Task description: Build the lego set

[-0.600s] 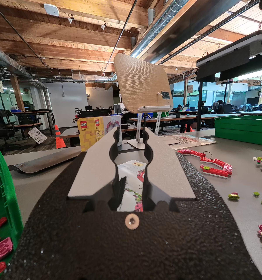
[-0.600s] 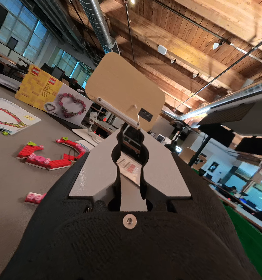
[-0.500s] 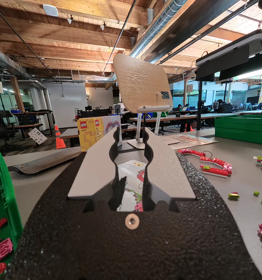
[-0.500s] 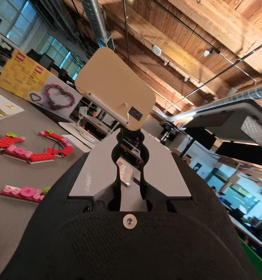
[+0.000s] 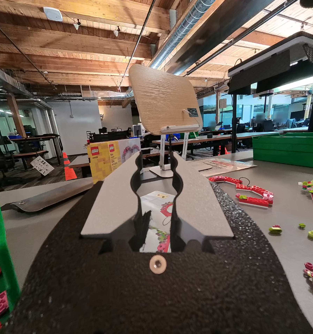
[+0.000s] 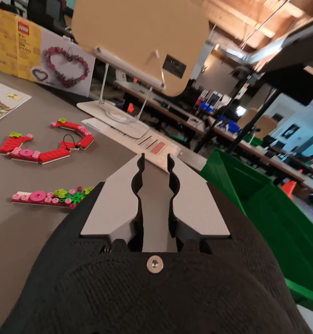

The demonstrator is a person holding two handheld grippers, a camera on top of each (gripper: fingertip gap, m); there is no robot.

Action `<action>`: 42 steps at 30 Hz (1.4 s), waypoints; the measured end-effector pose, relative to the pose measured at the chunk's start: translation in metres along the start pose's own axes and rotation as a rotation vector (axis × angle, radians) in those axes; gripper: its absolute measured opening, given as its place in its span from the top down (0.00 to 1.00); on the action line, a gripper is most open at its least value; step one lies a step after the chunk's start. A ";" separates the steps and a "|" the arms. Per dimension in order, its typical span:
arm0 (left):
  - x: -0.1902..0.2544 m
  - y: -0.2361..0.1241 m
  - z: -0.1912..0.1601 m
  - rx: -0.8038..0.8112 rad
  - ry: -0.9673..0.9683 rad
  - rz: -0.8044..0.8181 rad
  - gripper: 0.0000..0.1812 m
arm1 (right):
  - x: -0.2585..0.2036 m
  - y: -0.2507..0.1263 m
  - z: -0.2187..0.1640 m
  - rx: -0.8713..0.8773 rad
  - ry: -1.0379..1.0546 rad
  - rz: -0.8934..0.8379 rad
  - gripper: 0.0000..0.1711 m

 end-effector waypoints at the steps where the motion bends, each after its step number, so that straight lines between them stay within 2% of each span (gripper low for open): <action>1: 0.000 0.000 0.000 -0.001 0.000 0.000 0.85 | -0.001 0.003 0.000 -0.047 0.024 0.022 0.86; 5: 0.000 0.000 0.000 -0.002 0.002 0.002 0.85 | -0.017 0.029 0.001 -0.246 0.214 0.171 0.83; 8: 0.000 0.000 0.000 0.001 0.003 0.000 0.85 | -0.048 0.067 0.009 -0.428 0.353 0.396 0.79; 10: 0.001 0.000 0.001 0.004 0.006 -0.002 0.85 | -0.069 0.098 0.014 -0.526 0.360 0.508 0.80; 15: 0.004 0.001 0.003 0.012 0.032 -0.013 0.85 | -0.102 0.175 0.000 -0.849 0.263 0.584 0.78; 19: 0.005 0.001 0.005 0.018 0.059 -0.017 0.85 | -0.109 0.208 -0.015 -1.052 0.245 0.563 0.77; 24: 0.008 0.001 0.008 0.027 0.071 -0.027 0.85 | -0.113 0.223 -0.018 -1.177 0.183 0.533 0.84; 34: 0.011 0.001 0.010 0.036 0.105 -0.041 0.85 | -0.113 0.229 -0.016 -1.325 -0.011 0.460 0.79; 38: 0.012 0.001 0.010 0.036 0.106 -0.043 0.85 | -0.110 0.231 -0.024 -1.389 0.047 0.471 0.78; 42: 0.012 0.002 0.010 0.035 0.111 -0.044 0.84 | -0.109 0.235 -0.025 -1.389 0.035 0.488 0.85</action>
Point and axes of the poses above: each gripper's, where its closed fingertips meet, y out along the fingers, z out of its top, x = y × z across the jaws, the point moved 8 cm from there along -y, back along the fingers, and after that the axes turned 12 degrees about y, right-handed, at the moved point
